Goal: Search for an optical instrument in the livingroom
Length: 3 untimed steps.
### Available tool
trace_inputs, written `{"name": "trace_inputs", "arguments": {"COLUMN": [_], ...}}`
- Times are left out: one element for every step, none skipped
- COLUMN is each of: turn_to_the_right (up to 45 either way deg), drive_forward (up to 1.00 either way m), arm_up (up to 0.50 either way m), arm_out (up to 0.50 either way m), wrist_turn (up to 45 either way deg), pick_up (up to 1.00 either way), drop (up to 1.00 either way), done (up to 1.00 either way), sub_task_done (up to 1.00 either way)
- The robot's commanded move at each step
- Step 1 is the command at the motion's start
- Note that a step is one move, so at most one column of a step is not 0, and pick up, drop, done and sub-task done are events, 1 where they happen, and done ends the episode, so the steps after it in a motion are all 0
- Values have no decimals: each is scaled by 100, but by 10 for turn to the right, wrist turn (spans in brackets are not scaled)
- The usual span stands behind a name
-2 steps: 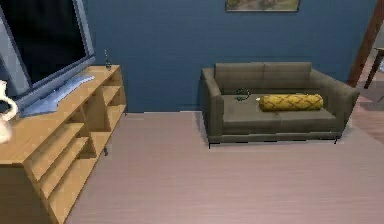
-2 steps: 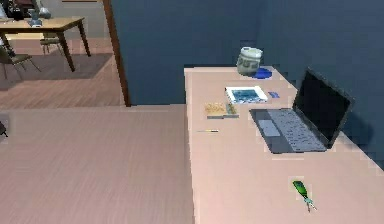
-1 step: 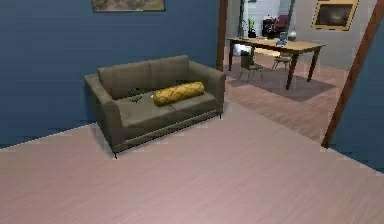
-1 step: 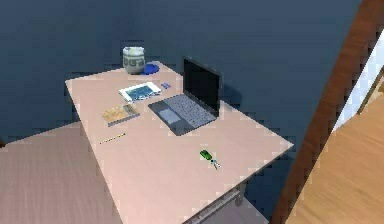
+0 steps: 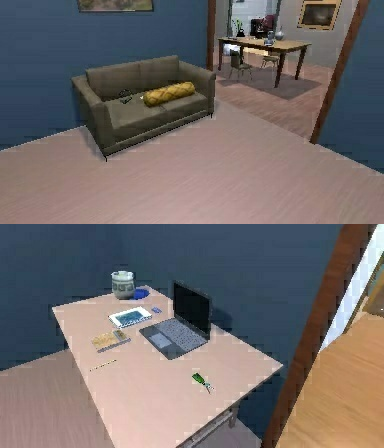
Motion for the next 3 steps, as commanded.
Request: {"name": "trace_inputs", "arguments": {"turn_to_the_right": [-450,-360,0], "drive_forward": [0,0,20], "arm_up": [0,0,0], "arm_out": [0,0,0], "wrist_turn": [0,0,0], "pick_up": [0,0,0], "drop": [0,0,0], "done": [0,0,0], "sub_task_done": [0,0,0]}}
